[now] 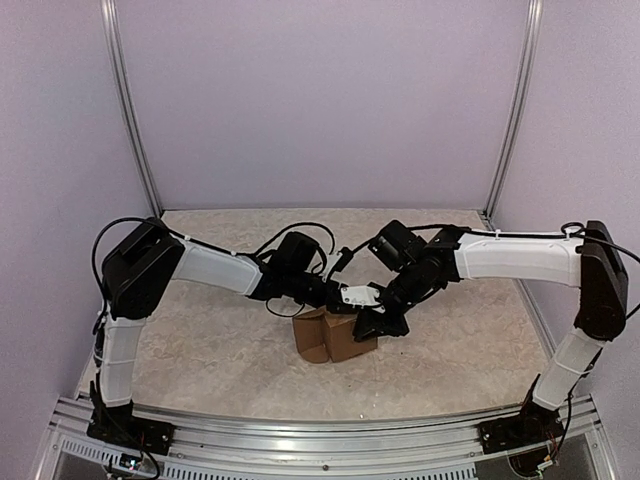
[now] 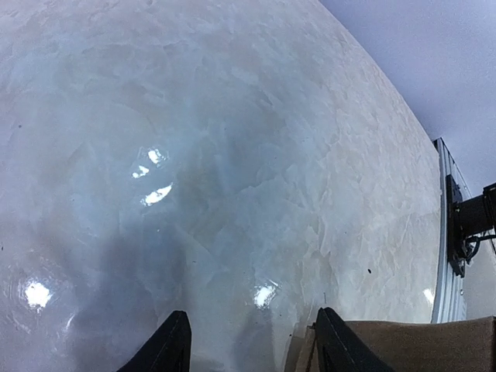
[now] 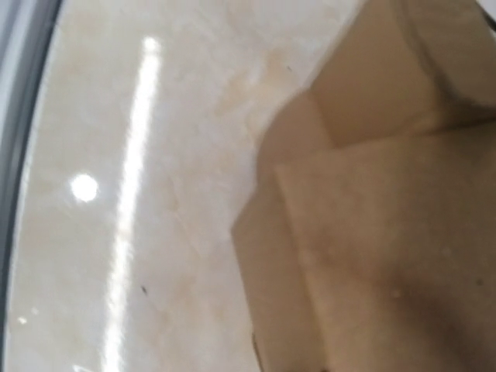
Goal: Fold the paper box
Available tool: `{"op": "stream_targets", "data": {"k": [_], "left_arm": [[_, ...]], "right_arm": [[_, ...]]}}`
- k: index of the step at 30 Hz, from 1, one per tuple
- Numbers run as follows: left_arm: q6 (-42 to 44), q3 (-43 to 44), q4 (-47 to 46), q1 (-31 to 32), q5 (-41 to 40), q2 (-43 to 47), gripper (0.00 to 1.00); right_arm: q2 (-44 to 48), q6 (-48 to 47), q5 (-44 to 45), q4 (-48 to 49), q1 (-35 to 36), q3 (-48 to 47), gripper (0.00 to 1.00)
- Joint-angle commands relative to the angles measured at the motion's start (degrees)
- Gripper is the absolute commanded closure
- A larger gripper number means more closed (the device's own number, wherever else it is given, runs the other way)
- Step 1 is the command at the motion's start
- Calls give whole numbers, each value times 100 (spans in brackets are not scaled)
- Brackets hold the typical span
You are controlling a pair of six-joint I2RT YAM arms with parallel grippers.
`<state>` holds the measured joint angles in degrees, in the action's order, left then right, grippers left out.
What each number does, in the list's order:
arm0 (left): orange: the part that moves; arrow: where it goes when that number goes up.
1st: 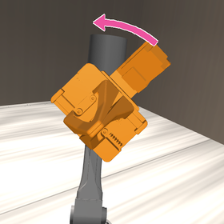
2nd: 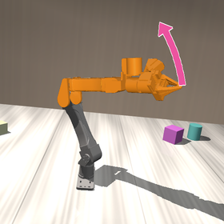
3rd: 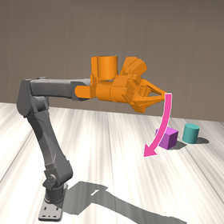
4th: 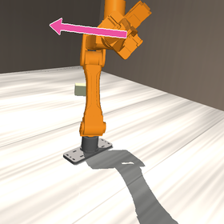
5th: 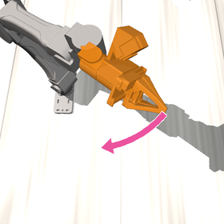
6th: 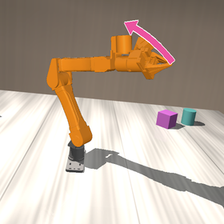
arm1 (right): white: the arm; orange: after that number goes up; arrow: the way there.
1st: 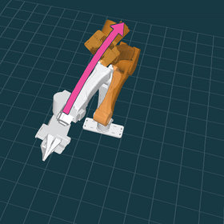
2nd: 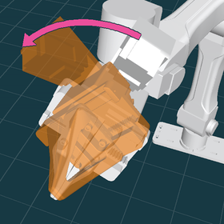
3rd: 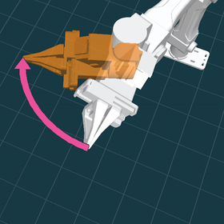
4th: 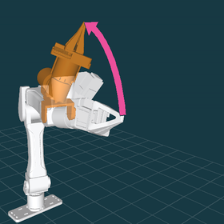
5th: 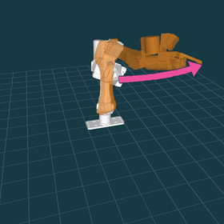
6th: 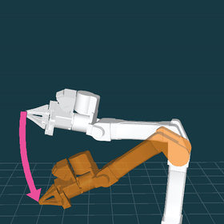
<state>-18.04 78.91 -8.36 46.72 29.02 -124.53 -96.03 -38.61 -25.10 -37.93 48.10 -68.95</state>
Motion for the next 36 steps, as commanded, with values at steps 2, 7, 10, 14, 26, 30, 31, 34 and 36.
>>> {"op": "stream_targets", "data": {"k": [2,7,10,14,26,30,31,34,36], "left_arm": [[-933,-70,-9,-55,258,-31,47],[-1162,-269,-171,-396,397,-188,47],[-1362,-137,43,-704,435,-319,48],[-1308,122,780,-1026,-439,-406,47],[-912,-118,1830,-1533,-2034,104,48],[-771,-250,1994,-1525,-2364,634,47],[-738,-239,2107,-1530,-2508,771,47],[-635,-238,2432,-1534,-2960,1005,47],[-570,-313,2491,-1527,-3144,1204,47]], "right_arm": [[-493,310,-427,112,-278,-486,89],[-1021,547,-859,-132,-603,-1089,88],[-1504,662,-1276,-378,-842,-1500,88],[-2086,726,-1628,-709,-1105,-2188,88],[-2846,873,-2027,-901,-1197,-3367,88],[-2847,865,-1966,-854,-1197,-3332,87],[-2851,864,-1955,-845,-1197,-3335,87],[-2863,860,-1895,-817,-1197,-3334,87],[-2867,856,-1856,-808,-1197,-3320,87]]}}
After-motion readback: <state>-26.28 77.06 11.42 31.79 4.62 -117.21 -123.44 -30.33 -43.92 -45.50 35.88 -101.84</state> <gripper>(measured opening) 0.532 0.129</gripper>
